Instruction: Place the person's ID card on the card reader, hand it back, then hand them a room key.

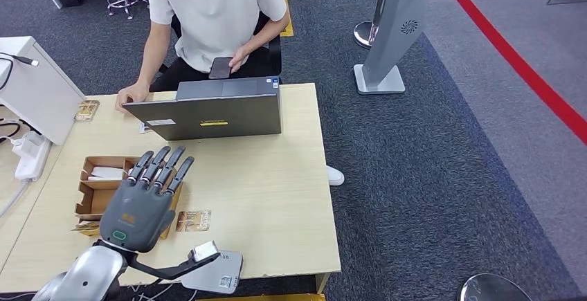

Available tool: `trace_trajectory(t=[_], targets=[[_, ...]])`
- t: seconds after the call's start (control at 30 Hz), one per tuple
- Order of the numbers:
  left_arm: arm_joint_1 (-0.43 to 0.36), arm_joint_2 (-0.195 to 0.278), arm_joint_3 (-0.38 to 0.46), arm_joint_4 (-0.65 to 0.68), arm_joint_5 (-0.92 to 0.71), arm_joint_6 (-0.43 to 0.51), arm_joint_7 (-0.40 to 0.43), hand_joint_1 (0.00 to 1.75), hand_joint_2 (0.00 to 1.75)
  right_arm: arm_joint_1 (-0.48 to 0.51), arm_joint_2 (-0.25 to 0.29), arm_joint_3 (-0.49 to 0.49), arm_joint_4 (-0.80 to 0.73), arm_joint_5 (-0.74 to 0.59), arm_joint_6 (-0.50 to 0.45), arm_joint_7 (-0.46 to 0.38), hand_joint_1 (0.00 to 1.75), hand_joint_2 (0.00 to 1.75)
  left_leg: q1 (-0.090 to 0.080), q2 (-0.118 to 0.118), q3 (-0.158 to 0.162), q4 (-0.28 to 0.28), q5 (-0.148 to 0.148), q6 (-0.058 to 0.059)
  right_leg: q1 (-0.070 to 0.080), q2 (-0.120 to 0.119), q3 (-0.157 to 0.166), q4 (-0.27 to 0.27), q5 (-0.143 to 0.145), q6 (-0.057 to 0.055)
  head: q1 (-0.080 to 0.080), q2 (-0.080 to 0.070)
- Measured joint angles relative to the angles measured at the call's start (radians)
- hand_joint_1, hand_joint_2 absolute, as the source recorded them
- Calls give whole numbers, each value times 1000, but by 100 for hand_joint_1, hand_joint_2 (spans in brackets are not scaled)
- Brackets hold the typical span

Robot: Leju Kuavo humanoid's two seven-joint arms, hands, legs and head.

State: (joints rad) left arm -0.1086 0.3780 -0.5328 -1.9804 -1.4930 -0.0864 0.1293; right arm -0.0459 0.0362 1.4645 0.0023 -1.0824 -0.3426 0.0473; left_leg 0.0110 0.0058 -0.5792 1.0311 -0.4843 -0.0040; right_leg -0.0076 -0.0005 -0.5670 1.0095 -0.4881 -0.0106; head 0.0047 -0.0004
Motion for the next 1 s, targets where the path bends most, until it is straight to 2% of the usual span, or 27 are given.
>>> trace_trajectory(t=[0.43, 0.63, 1.0], targets=[[34, 20, -7, -12, 3, -4, 1, 0, 175, 0, 0, 0, 0, -8, -2, -2, 0, 175, 0, 0, 0, 0, 0, 0, 0, 0, 0, 0, 0, 0, 0, 0], [45, 19, -4, -5, 3, -36, 29, 0, 175, 0, 0, 0, 0, -8, -3, 2, 0, 175, 0, 0, 0, 0, 0, 0, 0, 0, 0, 0, 0, 0, 0, 0], [71, -18, 102, 72, -2, -78, 66, 0, 175, -1, 0, 2, 0, -8, -2, 17, 0, 175, 0, 0, 0, 0, 0, 0, 0, 0, 0, 0, 0, 0, 0, 0]])
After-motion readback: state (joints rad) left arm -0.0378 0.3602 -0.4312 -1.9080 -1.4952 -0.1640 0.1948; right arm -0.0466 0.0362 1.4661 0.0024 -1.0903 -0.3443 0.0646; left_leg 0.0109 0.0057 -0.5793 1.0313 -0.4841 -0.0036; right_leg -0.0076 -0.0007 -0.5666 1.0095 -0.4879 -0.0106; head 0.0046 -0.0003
